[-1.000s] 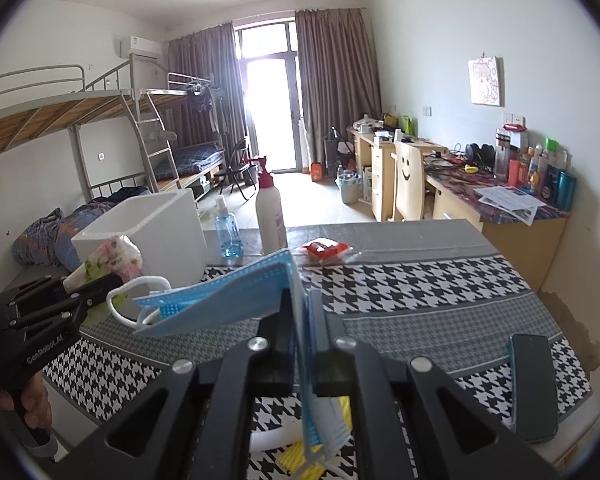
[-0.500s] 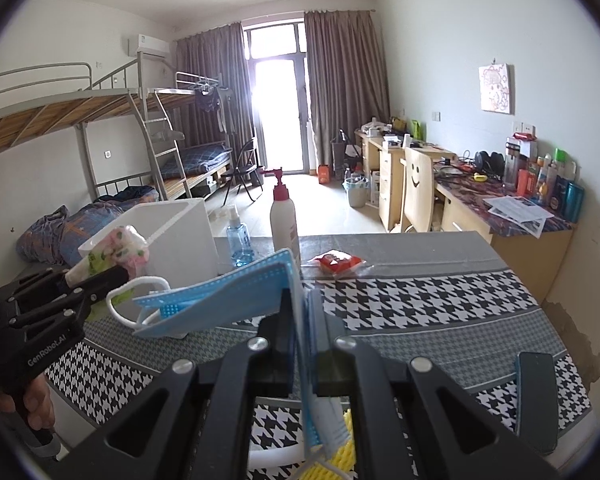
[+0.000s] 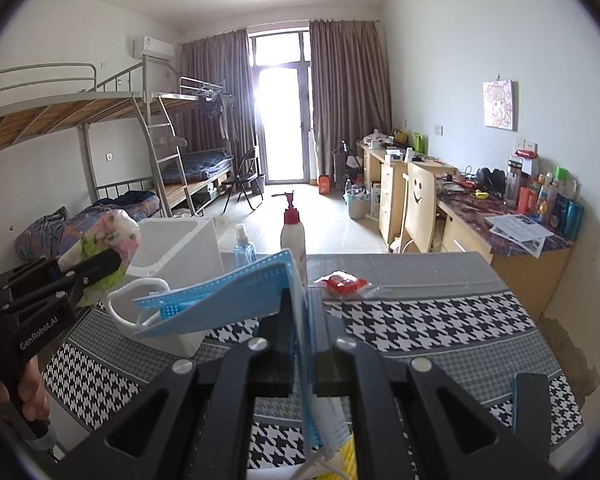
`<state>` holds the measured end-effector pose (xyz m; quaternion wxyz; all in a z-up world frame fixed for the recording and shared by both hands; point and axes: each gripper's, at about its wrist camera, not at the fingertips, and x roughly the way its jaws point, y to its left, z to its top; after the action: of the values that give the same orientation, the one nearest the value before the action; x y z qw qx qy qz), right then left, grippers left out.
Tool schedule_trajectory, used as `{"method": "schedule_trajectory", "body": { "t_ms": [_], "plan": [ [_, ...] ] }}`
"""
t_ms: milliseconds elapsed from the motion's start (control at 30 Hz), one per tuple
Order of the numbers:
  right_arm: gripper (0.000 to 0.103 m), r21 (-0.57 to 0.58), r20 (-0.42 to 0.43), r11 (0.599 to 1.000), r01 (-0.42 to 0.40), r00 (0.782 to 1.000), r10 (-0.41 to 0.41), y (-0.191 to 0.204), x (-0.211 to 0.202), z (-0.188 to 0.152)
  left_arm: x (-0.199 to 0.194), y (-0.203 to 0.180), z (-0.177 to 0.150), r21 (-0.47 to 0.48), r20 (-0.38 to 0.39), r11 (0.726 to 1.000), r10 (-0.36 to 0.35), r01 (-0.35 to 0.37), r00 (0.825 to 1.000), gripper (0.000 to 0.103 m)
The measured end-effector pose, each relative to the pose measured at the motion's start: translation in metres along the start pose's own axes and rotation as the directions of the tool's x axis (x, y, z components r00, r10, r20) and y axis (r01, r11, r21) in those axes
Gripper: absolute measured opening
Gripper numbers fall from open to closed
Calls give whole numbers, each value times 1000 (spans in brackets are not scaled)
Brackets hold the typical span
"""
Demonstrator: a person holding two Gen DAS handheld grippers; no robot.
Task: Organize soft objects
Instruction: 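Carry the tissue pack and blue mask toward the white foam box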
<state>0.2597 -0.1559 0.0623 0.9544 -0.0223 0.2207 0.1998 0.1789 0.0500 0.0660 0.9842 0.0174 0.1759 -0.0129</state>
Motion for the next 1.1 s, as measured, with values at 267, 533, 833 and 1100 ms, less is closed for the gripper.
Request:
{"method": "schedule_trajectory", "body": {
  "t_ms": [267, 533, 833, 1100],
  "plan": [
    [8, 5, 18, 1000, -8, 1000, 8, 6, 7, 15, 0, 9, 10, -12, 17, 1000, 19, -19, 1000, 24],
    [8, 7, 9, 999, -33, 999, 33, 11, 15, 23, 7, 15, 17, -6, 15, 999, 49, -49, 999, 24],
    [8, -11, 9, 999, -36, 999, 37, 20, 23, 34, 15, 31, 29, -39, 8, 997, 63, -63, 998, 24],
    [8, -34, 19, 998, -48, 999, 48, 30, 33, 48, 24, 40, 35, -44, -1, 994, 96, -96, 995, 24]
  ]
}}
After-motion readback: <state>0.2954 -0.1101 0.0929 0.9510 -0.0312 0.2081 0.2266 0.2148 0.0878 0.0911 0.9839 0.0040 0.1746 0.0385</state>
